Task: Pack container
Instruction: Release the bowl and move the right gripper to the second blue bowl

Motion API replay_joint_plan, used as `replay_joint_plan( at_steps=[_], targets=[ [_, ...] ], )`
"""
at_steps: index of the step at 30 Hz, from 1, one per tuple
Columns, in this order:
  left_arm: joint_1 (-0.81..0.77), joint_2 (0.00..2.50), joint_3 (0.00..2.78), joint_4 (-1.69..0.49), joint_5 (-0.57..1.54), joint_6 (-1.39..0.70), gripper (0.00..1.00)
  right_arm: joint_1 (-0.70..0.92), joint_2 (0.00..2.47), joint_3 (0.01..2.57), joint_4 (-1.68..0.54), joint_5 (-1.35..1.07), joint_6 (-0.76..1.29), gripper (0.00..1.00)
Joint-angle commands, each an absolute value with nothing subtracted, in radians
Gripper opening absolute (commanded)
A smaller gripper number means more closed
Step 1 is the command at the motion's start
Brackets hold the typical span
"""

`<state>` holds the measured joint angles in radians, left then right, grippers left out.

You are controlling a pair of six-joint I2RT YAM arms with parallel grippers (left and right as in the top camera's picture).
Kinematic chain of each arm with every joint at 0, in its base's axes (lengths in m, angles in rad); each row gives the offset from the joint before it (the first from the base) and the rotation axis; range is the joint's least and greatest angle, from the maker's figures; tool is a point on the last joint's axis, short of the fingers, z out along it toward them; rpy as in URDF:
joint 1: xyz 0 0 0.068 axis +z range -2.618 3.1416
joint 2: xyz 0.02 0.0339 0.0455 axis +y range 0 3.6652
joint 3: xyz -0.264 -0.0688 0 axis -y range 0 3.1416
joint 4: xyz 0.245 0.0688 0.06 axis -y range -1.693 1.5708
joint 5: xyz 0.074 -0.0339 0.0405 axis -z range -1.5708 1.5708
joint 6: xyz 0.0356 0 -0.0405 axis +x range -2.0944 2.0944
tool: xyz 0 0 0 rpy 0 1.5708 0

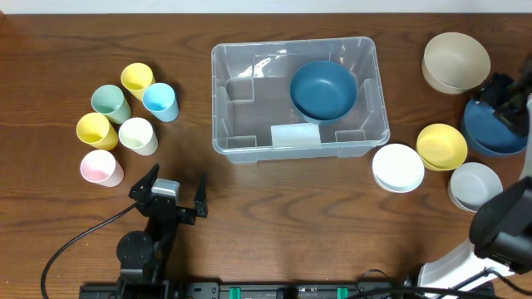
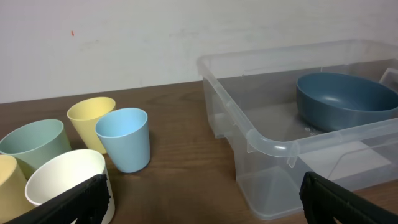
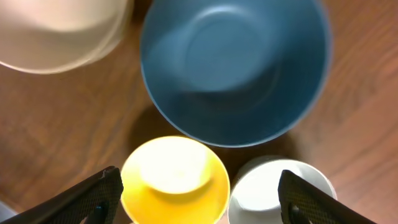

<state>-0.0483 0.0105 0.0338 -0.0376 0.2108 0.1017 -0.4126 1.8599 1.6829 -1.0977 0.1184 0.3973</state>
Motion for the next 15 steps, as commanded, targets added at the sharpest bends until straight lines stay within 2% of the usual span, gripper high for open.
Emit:
replay_joint_plan(
  at_steps=[1,6,15],
  targets=[
    [-0.044,0.005,0.005,-0.051,0.224,0.096,0.98,-0.412,1.896,1.617,-1.052,0.096,0.321,0.82],
    [-0.044,0.005,0.005,-0.051,0.224,0.097,0.98,-0.412,1.942,1.544,-0.971,0.097,0.278,0.78],
    [-0.044,0.005,0.005,-0.051,0.224,0.096,0.98,-0.412,2.022,1.516,-0.907,0.096,0.231,0.52]
  ],
)
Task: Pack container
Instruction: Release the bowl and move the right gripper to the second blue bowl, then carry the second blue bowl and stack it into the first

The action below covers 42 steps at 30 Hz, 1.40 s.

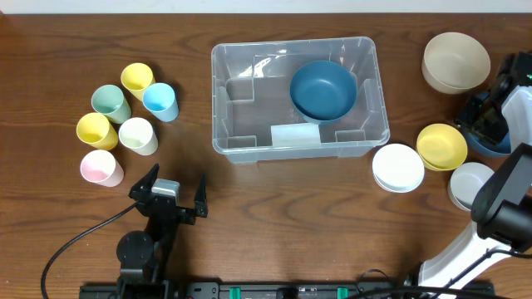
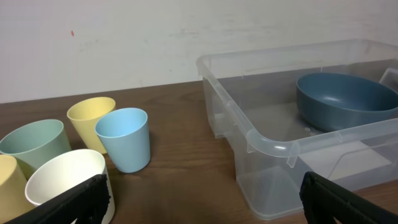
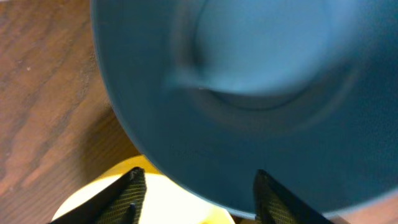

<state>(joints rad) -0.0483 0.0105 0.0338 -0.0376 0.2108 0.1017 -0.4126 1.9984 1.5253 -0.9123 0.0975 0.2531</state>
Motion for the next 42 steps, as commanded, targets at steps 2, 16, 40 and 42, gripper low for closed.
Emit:
replay_joint_plan(
  at_steps=[2,16,40,42],
  targets=[
    [-0.044,0.005,0.005,-0.051,0.224,0.096,0.98,-0.412,2.035,1.516,-0.903,0.097,0.231,0.44],
    [-0.044,0.005,0.005,-0.051,0.224,0.096,0.98,-0.412,2.041,1.517,-0.886,0.102,0.231,0.07],
    [-0.044,0.005,0.005,-0.051,0.224,0.096,0.98,-0.347,1.987,2.218,-1.353,-0.127,0.201,0.01],
    [-0.044,0.005,0.005,-0.051,0.224,0.097,0.98,-0.293,1.964,2.241,-1.363,-0.179,0.173,0.01]
  ],
)
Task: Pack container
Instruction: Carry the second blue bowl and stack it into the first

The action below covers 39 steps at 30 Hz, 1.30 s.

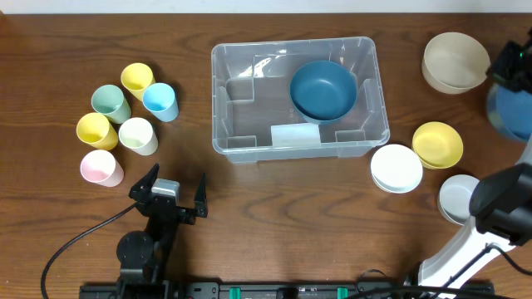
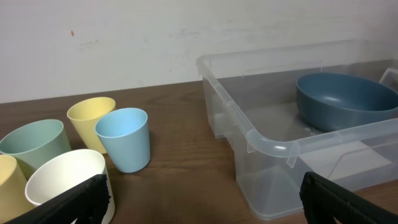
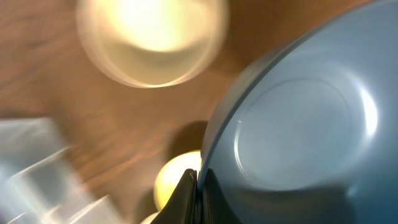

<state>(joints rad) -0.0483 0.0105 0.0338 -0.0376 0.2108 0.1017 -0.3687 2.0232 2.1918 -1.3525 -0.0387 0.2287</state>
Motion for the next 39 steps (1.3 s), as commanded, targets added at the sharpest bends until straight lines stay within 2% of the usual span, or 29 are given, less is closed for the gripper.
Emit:
replay_joint_plan(
  at_steps=[1,5,12,18,22,39],
  targets=[
    [-0.044,0.005,0.005,-0.051,0.224,0.096,0.98,-0.253,1.949,2.244,-1.361,-0.193,0.162,0.01],
    [-0.044,0.005,0.005,-0.051,0.224,0.097,0.98,-0.06,1.913,2.244,-1.335,-0.164,0.106,0.01],
    [-0.044,0.005,0.005,-0.051,0.224,0.097,0.98,0.322,1.911,2.244,-1.275,0.101,0.103,0.01],
    [-0.044,0.005,0.005,-0.051,0.224,0.096,0.98,0.541,1.93,2.235,-1.187,0.292,0.103,0.02],
    [-0.044,0.005,0.005,-0.051,0.224,0.096,0.98,0.584,1.982,2.229,-1.162,0.311,0.104,0.01],
    [-0.044,0.005,0.005,-0.051,0.224,0.096,0.98,0.577,2.246,2.229,-1.239,0.292,0.184,0.01]
  ],
)
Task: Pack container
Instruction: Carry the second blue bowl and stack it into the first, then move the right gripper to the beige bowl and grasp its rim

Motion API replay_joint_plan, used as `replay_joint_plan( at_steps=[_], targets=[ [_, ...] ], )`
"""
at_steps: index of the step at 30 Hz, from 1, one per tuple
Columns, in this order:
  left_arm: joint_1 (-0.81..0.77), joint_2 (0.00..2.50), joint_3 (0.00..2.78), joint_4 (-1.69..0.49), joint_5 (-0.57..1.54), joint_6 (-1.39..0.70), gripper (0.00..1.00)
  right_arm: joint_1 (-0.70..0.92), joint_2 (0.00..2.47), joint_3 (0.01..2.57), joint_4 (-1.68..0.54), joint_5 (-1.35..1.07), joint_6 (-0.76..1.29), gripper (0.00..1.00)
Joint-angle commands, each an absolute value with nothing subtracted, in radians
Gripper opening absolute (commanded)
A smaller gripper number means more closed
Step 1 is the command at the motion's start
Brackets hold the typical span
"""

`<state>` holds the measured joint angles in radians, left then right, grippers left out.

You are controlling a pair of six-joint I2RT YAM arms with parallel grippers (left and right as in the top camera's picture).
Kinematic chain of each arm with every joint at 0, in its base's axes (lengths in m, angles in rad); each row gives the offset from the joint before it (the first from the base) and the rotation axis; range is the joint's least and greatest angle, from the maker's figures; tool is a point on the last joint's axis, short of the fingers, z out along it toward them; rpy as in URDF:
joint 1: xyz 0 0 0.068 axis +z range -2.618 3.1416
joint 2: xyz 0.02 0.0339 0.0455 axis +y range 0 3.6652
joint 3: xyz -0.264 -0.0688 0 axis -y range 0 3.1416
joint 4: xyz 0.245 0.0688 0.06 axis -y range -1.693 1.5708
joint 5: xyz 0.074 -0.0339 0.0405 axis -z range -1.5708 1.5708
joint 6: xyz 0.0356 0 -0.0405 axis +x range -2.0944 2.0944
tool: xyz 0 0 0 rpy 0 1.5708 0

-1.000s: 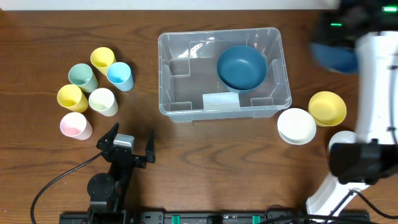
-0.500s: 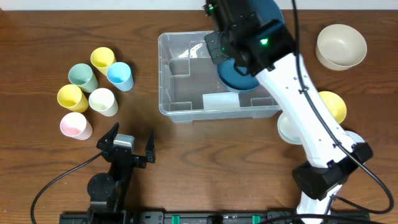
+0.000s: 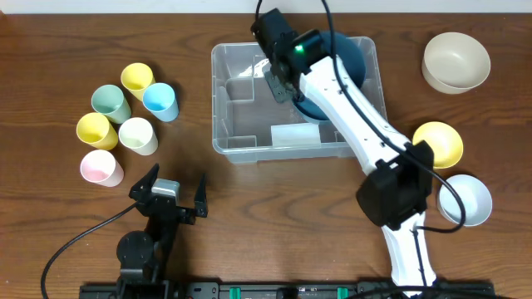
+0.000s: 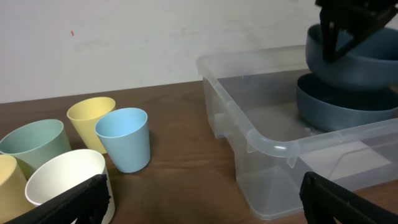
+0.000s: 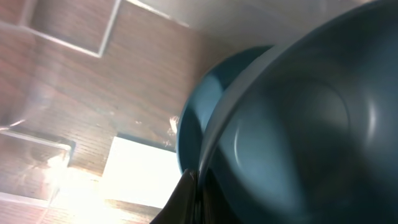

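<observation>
The clear plastic container (image 3: 219, 100) stands at the table's middle back, with one dark blue bowl (image 4: 342, 102) resting in its right half. My right gripper (image 3: 285, 81) is shut on the rim of a second dark blue bowl (image 3: 349, 51), which hangs tilted just above the first. In the right wrist view, the held bowl (image 5: 298, 124) fills the frame over the lower bowl (image 5: 198, 121), and the fingertips (image 5: 194, 183) pinch its edge. My left gripper (image 3: 170, 198) rests open near the front left, empty.
Several pastel cups (image 3: 137, 104) cluster left of the container; a light blue cup (image 4: 124, 138) is nearest it. Right of the container sit a beige bowl (image 3: 455, 60), a yellow bowl (image 3: 440, 143) and a white bowl (image 3: 467, 199). My right arm crosses over the container's right side.
My right gripper, still holding the blue bowl, has gone from the far right edge of the table to over the container's right half, above the bowl inside. The left arm is unchanged.
My right gripper was open above a blue bowl at the far right. Then it was low at that bowl's rim. Then it was shut on the rim with the bowl lifted. Now the bowl hangs over the container, above the one inside.
</observation>
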<state>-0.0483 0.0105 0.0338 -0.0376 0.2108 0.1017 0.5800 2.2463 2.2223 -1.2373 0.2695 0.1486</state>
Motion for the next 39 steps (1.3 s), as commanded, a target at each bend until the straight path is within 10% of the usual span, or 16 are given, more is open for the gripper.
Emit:
replay_joint_plan(
  at_steps=[1,9,14,28,39],
  targets=[
    [-0.044,0.005,0.005,-0.051,0.224,0.096,0.98,0.574,2.254,2.229,-1.242,0.289,0.191,0.01],
    [-0.044,0.005,0.005,-0.051,0.224,0.096,0.98,0.563,2.287,2.229,-1.249,0.253,0.209,0.06],
    [-0.044,0.005,0.005,-0.051,0.224,0.096,0.98,0.563,2.291,2.229,-1.249,0.254,0.208,0.59],
    [-0.044,0.005,0.005,-0.051,0.224,0.097,0.98,0.506,2.156,2.302,-1.327,0.254,0.21,0.61],
    [-0.044,0.005,0.005,-0.051,0.224,0.096,0.98,0.154,1.964,2.318,-1.382,0.25,0.364,0.72]
  ],
)
